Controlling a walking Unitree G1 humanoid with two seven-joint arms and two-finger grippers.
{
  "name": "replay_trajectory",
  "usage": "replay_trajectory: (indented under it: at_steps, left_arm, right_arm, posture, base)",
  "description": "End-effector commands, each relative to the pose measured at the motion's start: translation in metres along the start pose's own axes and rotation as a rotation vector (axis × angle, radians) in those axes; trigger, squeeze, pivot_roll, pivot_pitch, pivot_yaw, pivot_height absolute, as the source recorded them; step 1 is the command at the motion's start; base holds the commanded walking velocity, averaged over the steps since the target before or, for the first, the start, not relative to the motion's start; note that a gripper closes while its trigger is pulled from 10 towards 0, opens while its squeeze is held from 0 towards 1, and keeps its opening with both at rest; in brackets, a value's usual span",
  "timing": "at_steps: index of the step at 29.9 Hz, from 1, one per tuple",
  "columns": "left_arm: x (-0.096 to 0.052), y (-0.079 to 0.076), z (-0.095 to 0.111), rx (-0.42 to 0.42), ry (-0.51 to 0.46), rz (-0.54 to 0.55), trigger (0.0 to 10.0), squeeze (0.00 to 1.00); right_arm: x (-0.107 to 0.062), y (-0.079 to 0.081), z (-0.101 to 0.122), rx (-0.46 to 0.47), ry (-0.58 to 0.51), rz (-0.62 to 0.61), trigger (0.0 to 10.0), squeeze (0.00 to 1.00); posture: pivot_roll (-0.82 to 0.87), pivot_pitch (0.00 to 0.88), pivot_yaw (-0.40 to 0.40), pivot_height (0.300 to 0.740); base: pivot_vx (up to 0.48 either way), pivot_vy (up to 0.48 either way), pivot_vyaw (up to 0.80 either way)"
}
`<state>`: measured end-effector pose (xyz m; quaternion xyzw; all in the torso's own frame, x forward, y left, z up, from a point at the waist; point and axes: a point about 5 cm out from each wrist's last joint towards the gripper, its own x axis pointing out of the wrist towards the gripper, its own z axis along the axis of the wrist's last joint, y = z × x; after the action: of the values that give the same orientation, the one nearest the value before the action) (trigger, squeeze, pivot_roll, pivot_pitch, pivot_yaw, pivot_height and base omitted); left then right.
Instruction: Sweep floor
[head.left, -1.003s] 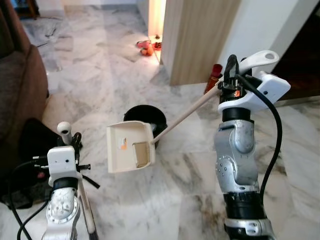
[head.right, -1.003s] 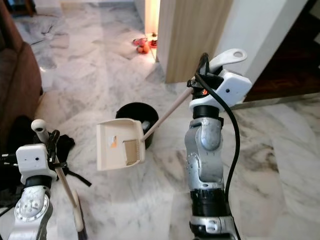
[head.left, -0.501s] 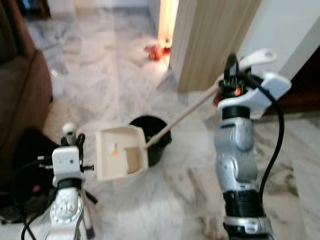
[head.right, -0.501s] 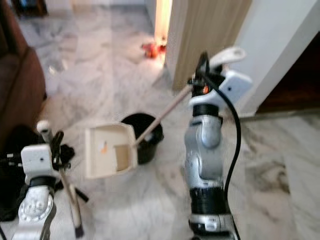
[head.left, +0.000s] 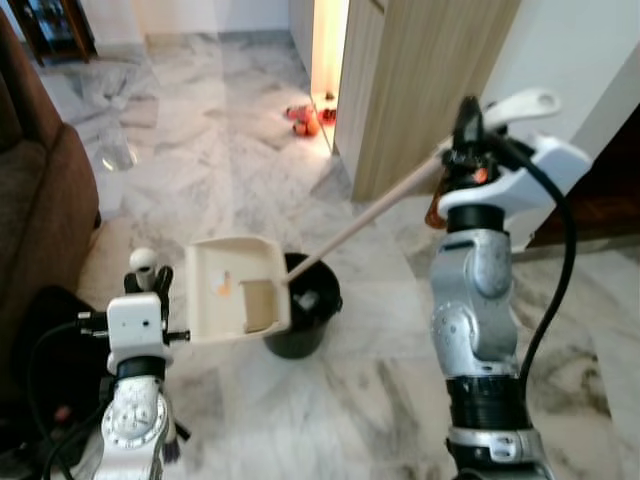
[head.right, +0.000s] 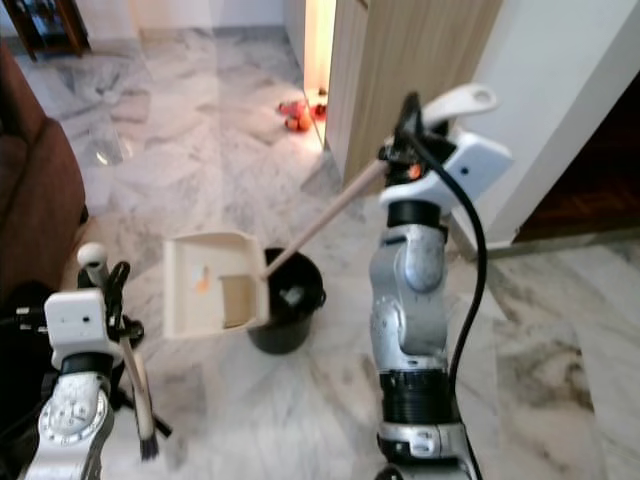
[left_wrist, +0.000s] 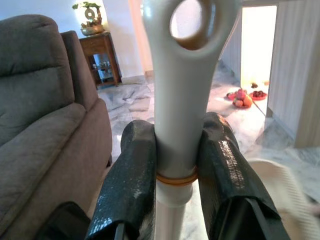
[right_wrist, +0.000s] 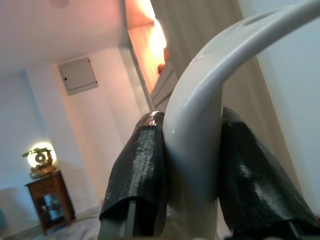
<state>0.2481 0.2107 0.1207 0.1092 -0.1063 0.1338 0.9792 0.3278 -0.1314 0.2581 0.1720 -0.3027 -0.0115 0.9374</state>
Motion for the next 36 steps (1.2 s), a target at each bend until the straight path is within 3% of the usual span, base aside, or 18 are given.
replay_trajectory:
  at_steps: [1,24,36]
  left_arm:
    - [0.001,0.003,0.008,0.014,-0.037,0.003,10.0,0.0]
    - [-0.001,0.003,0.007,0.015,-0.028,-0.001,10.0,0.0]
    - [-0.002,0.0,0.007,0.001,-0.034,-0.019,10.0,0.0]
  right_arm:
    - [0.005,0.012,0.018,0.046,-0.095,0.026,10.0,0.0]
    - [0.002,0.015,0.014,0.059,-0.066,0.036,10.0,0.0]
    - [-0.001,0.024,0.011,0.086,-0.053,0.055,10.0,0.0]
  posture:
    - [0.07,0.086,-0.065,0.74]
    - [0.08,0.096,-0.061,0.74]
    - [0.08,0.1,-0.063,0.74]
  base:
    - [0.352,0.0,0.0]
    - [0.351,0.0,0.0]
    - [0.0,0.0,0.0]
